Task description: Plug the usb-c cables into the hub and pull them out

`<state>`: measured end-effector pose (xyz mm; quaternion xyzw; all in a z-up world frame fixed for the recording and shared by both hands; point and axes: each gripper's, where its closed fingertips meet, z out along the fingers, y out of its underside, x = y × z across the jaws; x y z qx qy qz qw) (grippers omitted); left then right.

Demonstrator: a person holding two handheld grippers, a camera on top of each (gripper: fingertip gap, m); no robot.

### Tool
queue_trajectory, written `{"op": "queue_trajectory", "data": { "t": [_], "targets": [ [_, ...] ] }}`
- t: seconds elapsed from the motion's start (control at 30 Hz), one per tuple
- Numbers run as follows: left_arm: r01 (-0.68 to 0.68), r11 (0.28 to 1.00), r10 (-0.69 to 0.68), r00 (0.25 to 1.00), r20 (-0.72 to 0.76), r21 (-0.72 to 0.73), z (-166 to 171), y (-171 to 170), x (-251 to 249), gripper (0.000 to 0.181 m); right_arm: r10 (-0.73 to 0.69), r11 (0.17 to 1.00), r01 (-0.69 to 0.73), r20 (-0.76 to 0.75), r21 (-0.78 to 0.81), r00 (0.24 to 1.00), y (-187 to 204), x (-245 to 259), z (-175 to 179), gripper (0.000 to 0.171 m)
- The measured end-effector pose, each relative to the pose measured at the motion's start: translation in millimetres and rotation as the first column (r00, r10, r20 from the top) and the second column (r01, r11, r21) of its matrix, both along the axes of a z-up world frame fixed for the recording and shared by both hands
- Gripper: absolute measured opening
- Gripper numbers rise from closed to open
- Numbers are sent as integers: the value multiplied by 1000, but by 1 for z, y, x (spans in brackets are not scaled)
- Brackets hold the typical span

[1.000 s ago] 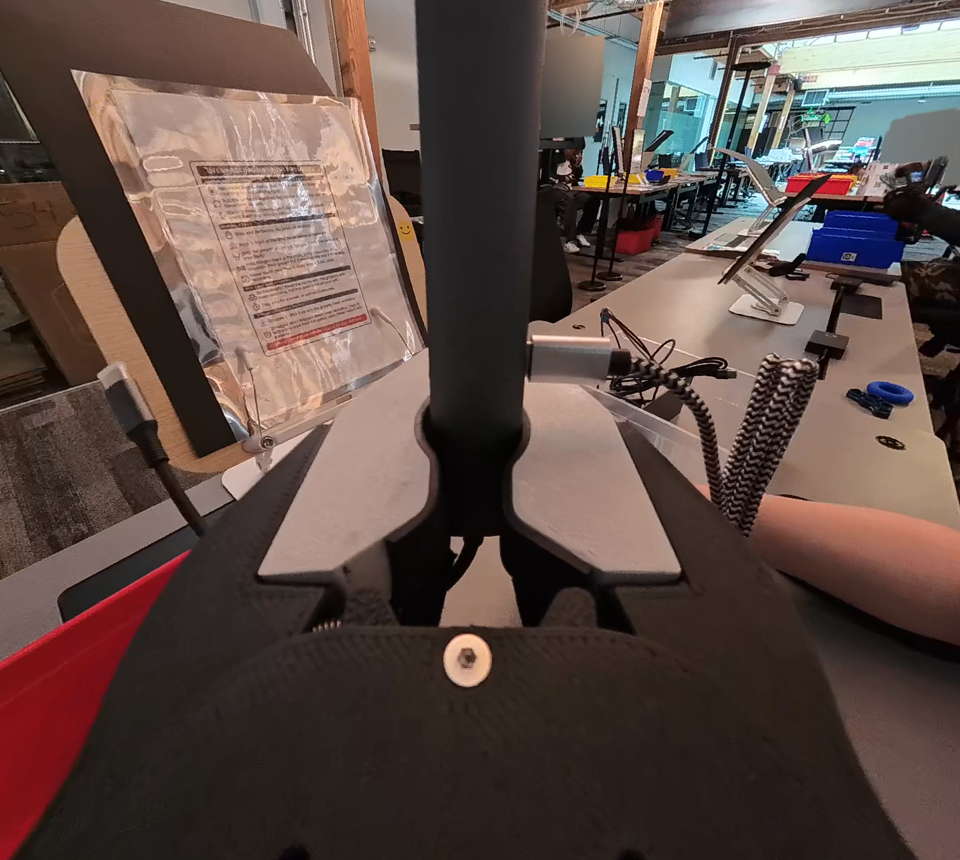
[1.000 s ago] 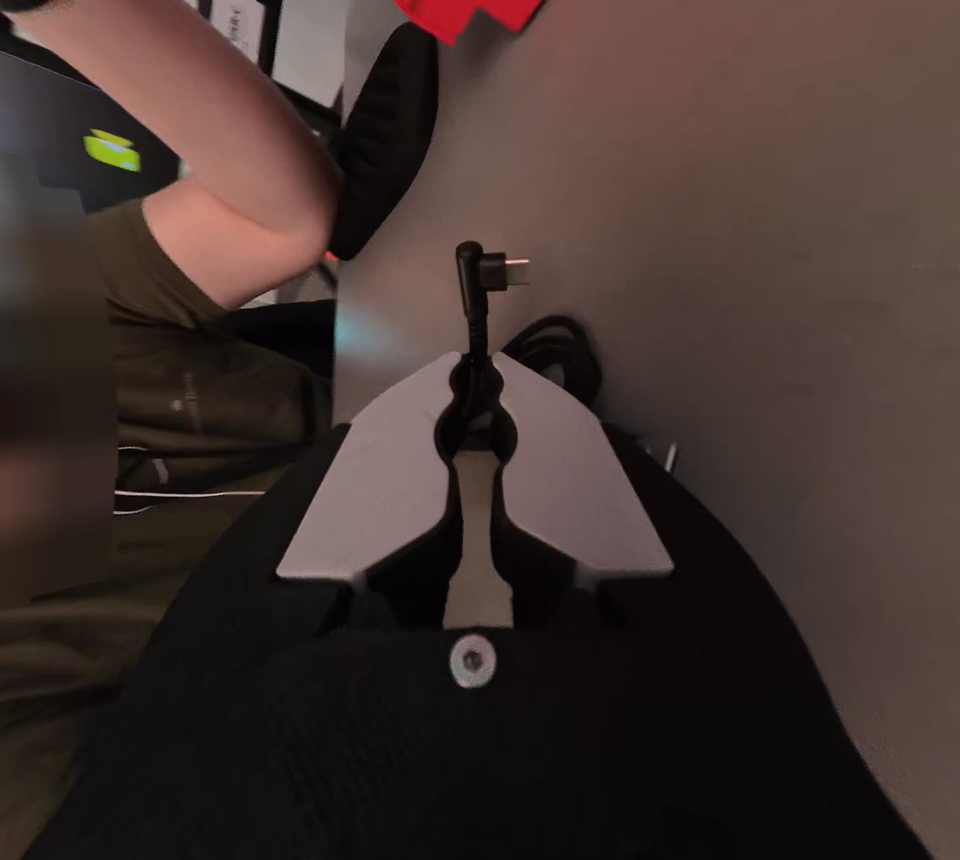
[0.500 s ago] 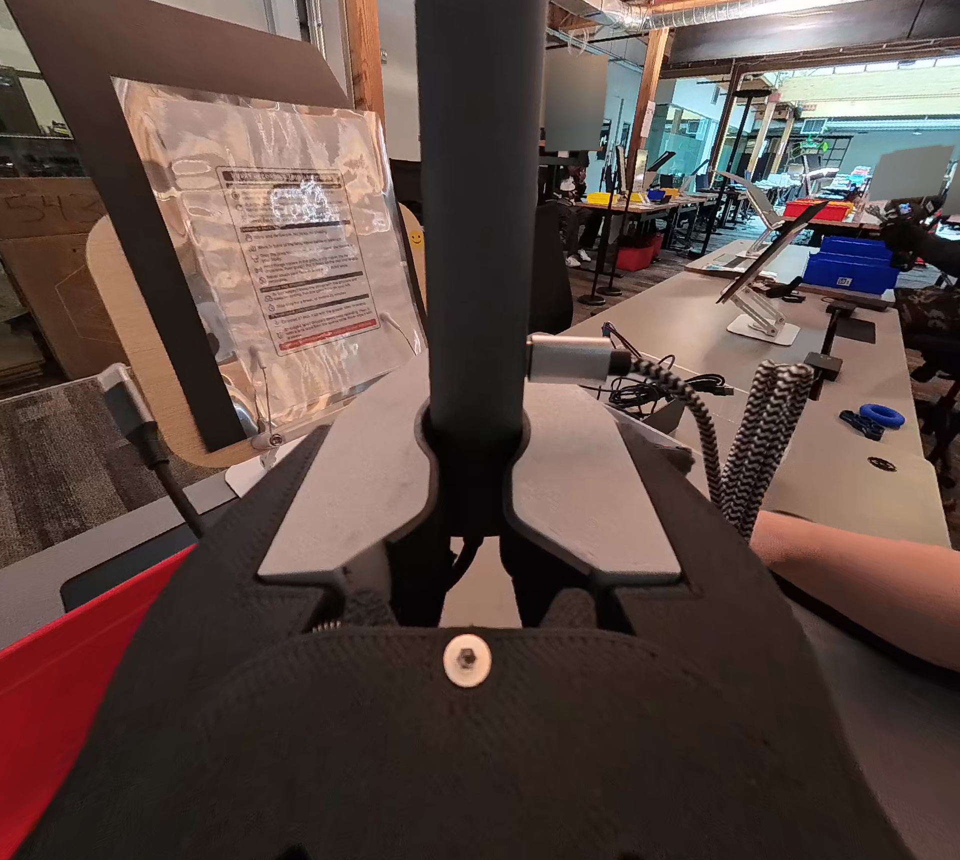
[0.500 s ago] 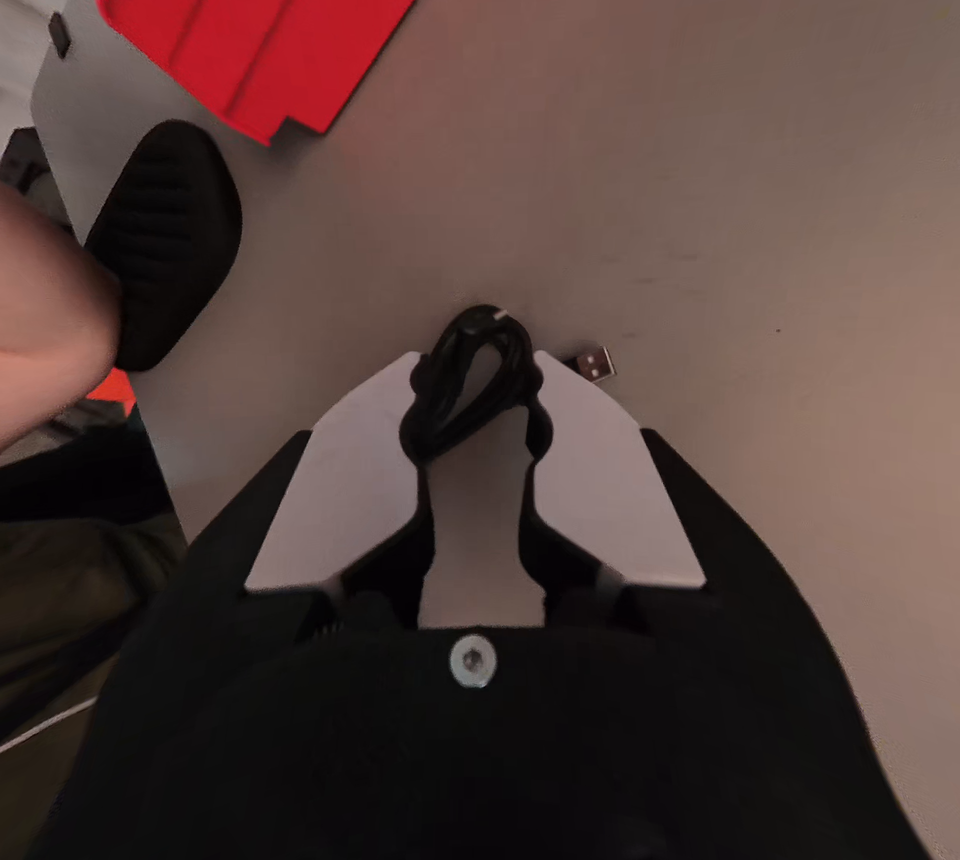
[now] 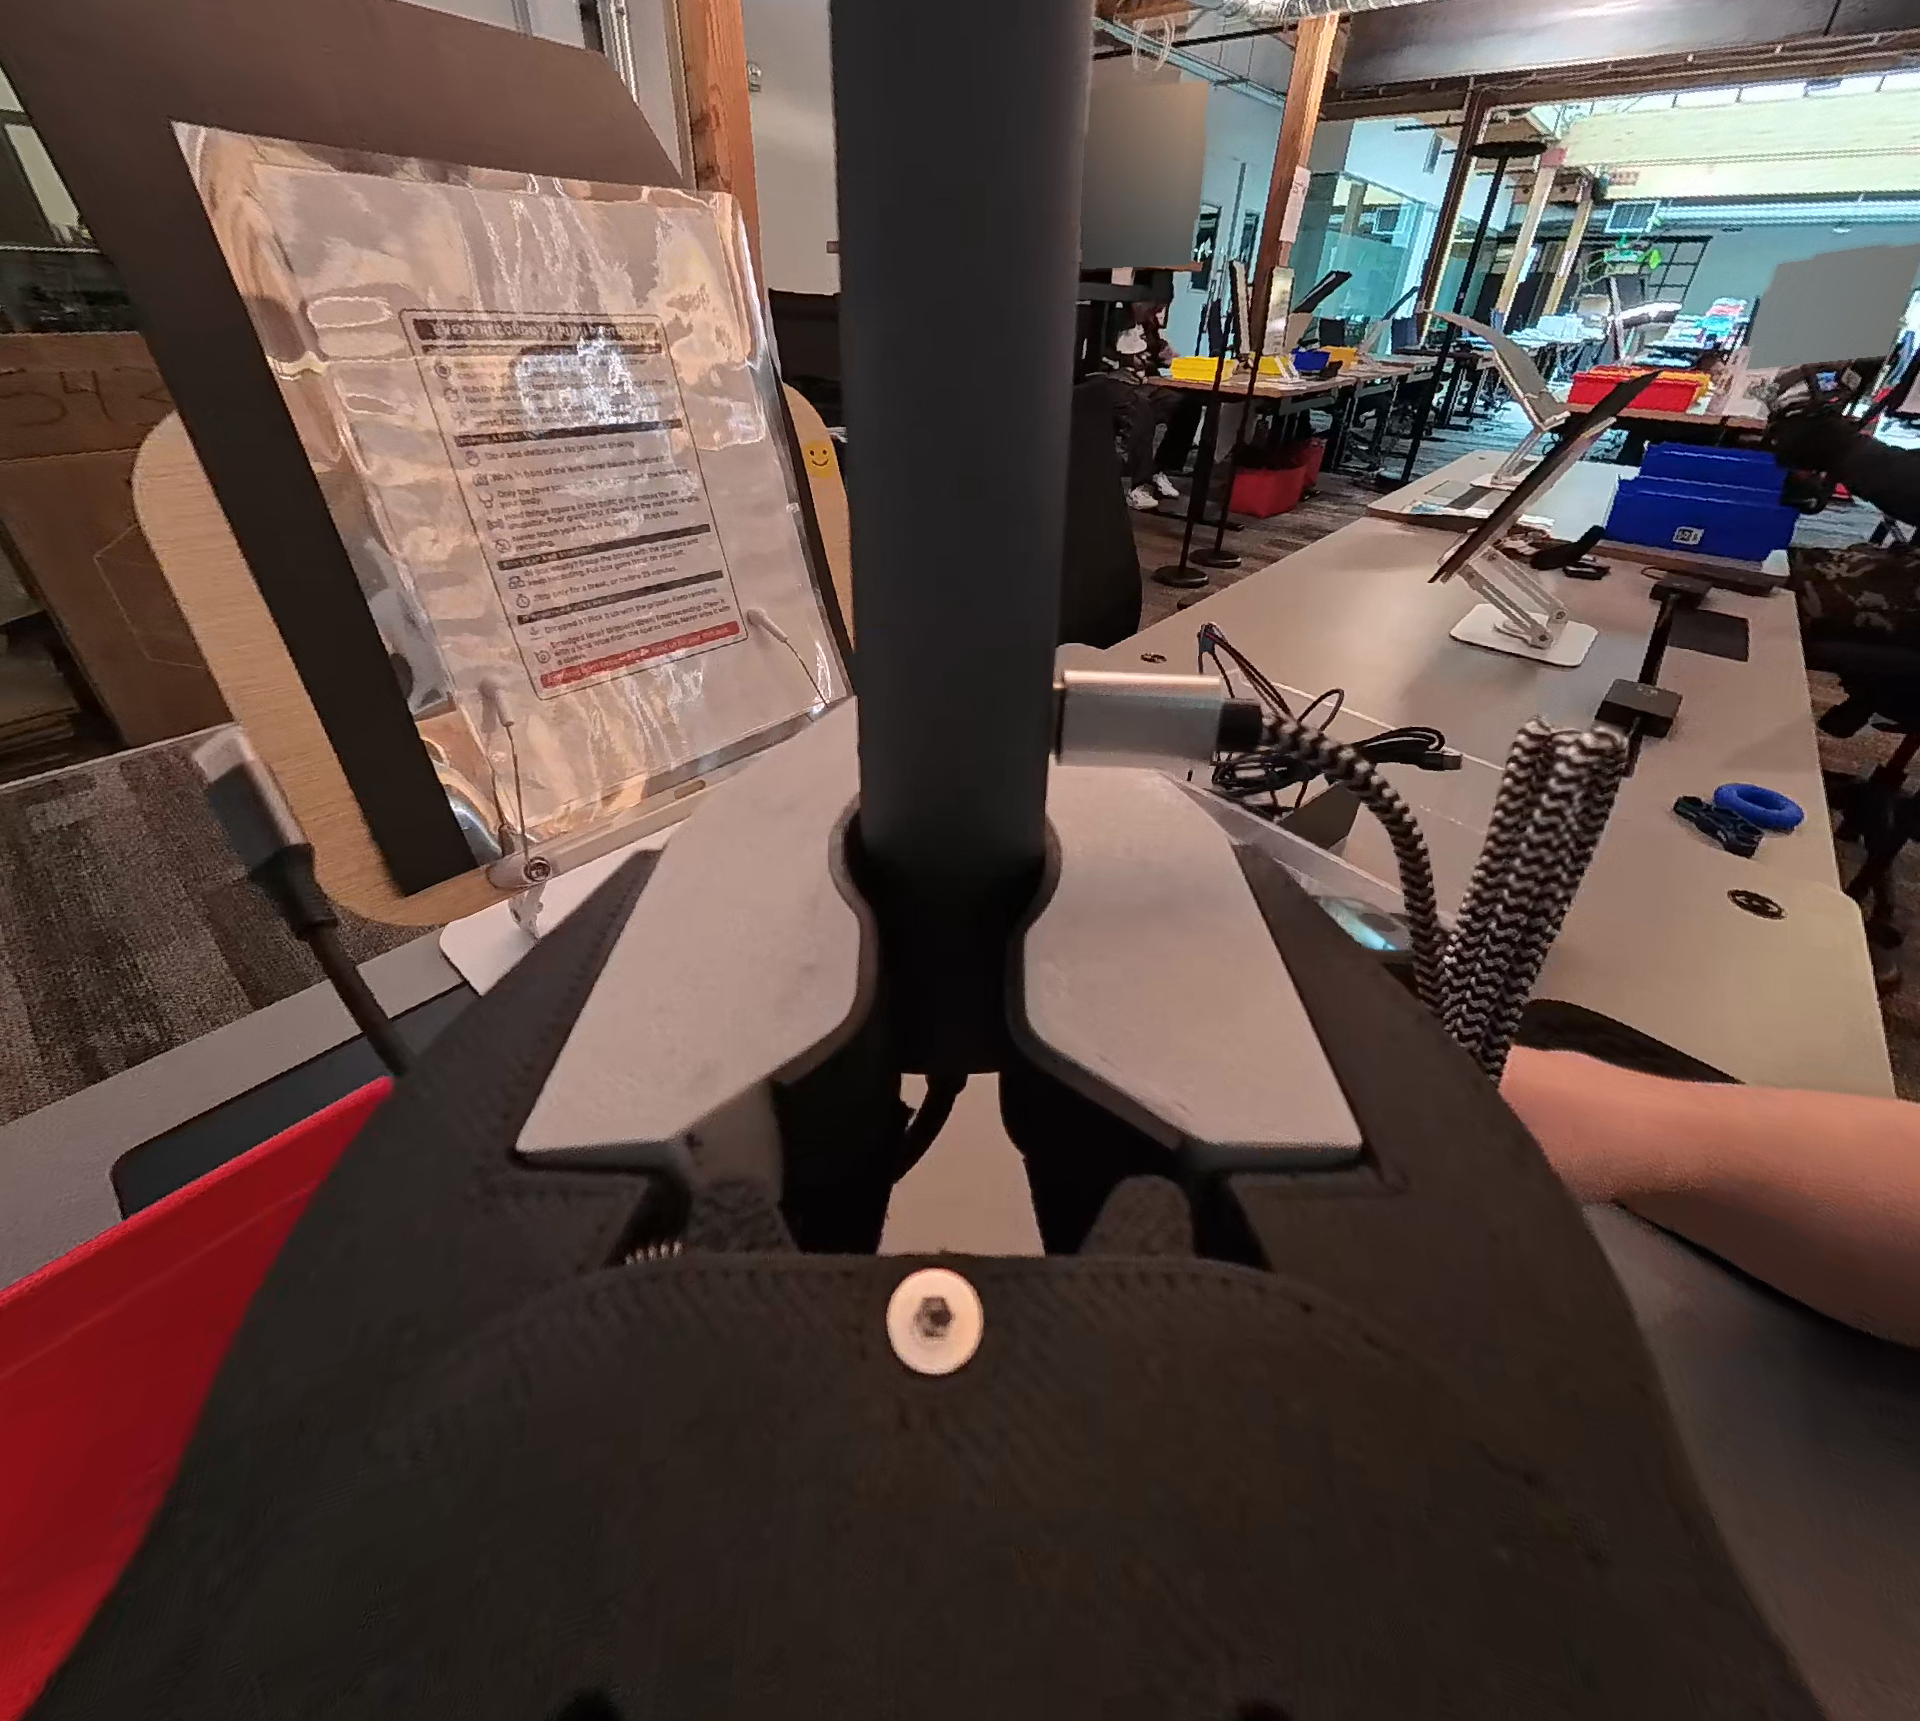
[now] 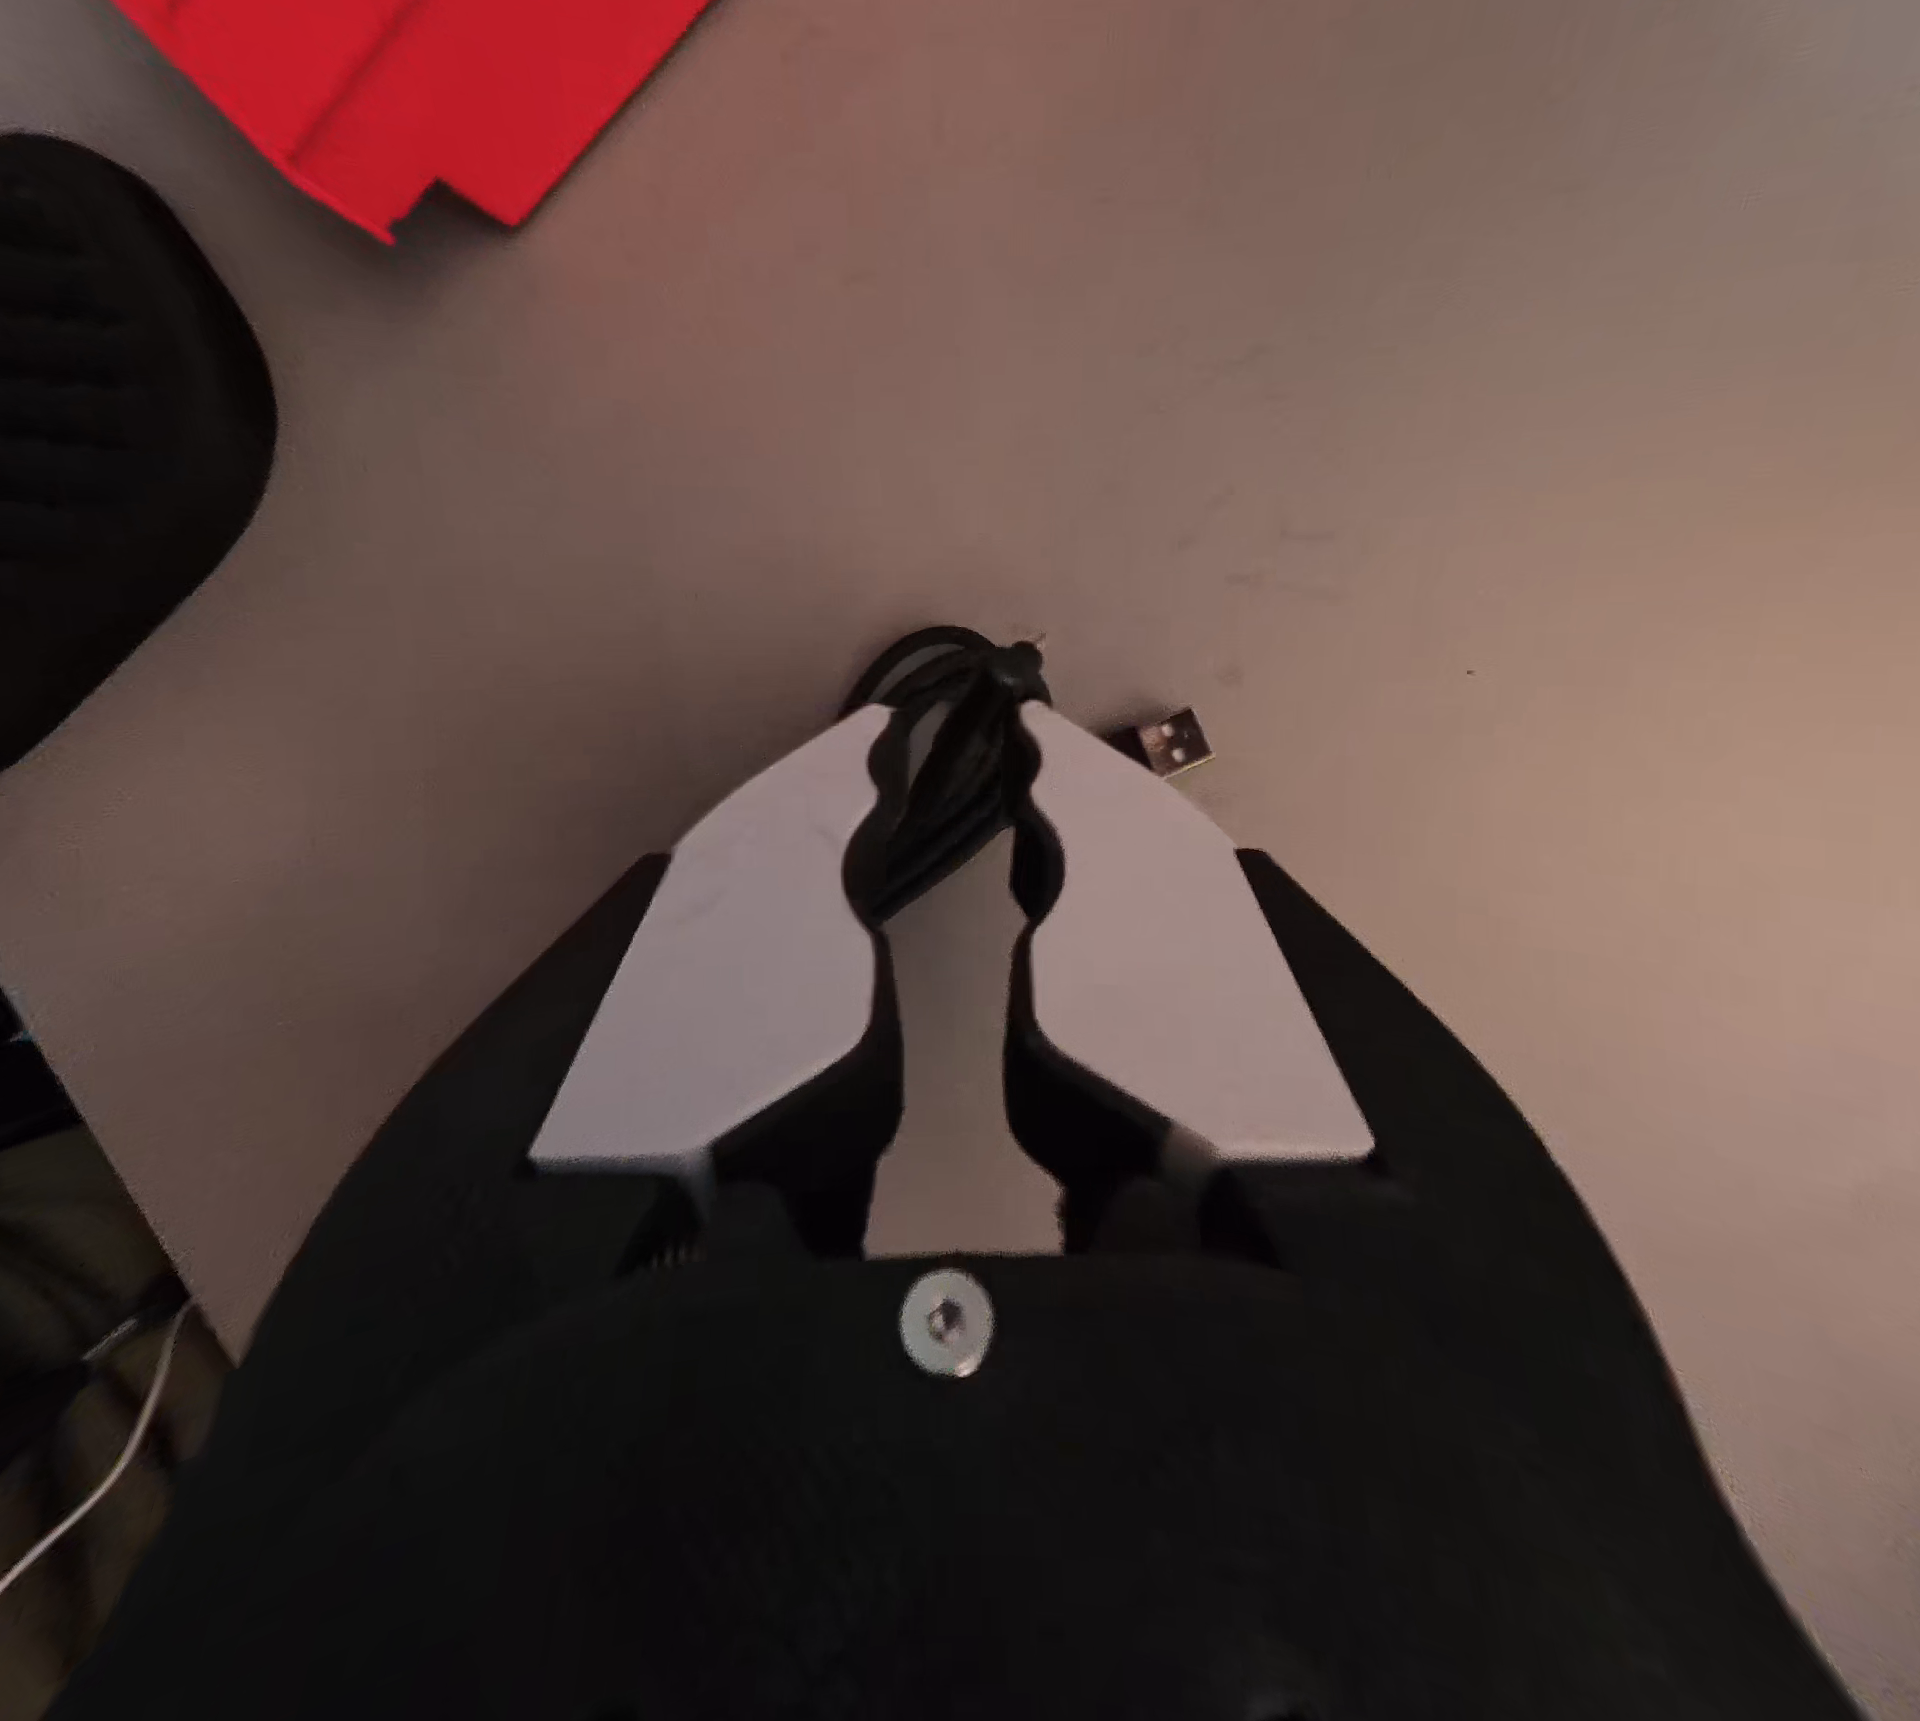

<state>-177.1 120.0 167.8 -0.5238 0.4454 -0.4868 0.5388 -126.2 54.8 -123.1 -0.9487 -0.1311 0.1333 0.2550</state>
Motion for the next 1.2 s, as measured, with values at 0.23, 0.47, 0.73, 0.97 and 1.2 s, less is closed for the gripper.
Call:
{"op": "queue_trajectory", "data": {
  "t": [0.23,0.47,0.73,0.97,1.2],
  "targets": [
    [10,1000,-10,1000,-8,-6,-2,-1,3,22,370,911,-379,87,159,925,1,-10,28,9],
    [19,1000,-19,1000,-16,-8,-4,-4,6,18,725,642,-703,58,305,687,-28,-37,48,9],
    [19,1000,-19,999,-39,-15,-9,-2,9,18,542,804,-535,53,259,839,-6,-34,19,18],
    [33,999,-34,999,-28,-42,-8,-1,8,17,312,874,-276,-27,400,950,-2,-26,39,47],
    [43,998,-43,999,-10,-54,-5,-3,6,17,162,830,-70,-118,554,980,6,-28,51,39]
  ]
}}
